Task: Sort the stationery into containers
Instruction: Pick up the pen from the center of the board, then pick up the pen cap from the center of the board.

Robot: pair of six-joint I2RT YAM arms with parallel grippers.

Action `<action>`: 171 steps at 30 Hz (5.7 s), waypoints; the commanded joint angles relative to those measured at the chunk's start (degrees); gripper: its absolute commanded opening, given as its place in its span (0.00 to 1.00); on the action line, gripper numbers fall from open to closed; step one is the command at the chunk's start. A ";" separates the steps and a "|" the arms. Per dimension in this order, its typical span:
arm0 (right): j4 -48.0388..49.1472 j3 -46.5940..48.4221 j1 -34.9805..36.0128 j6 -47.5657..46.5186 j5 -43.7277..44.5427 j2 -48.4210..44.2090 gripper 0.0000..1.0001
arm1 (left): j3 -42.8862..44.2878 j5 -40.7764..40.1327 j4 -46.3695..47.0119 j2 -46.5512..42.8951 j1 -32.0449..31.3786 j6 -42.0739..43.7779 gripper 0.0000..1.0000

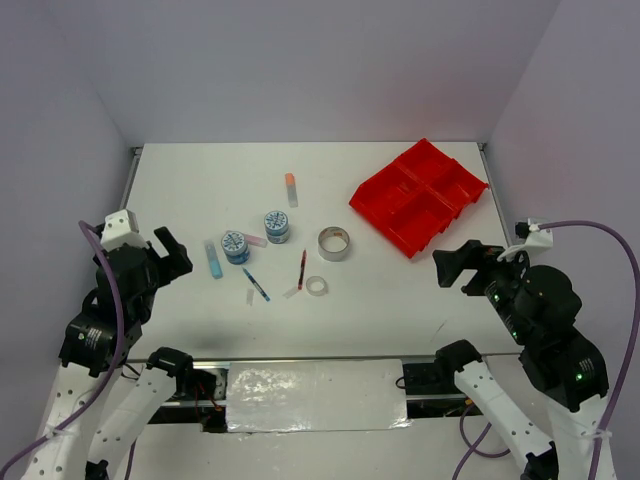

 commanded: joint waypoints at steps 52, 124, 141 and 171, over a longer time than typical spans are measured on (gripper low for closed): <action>24.08 30.93 43.07 -9.00 -4.93 93.02 0.50 | -0.79 2.59 3.95 2.10 3.93 1.19 0.99; 10.29 3.54 39.03 12.17 12.48 39.25 0.00 | -8.78 8.93 6.59 28.19 -21.20 -16.64 0.96; 9.48 -6.76 39.56 12.53 8.08 28.69 0.00 | -5.45 5.66 12.48 51.23 -22.00 -12.08 0.79; 12.56 -8.87 40.88 10.95 4.83 26.06 0.00 | -12.20 14.54 18.54 57.56 -17.69 -10.58 0.07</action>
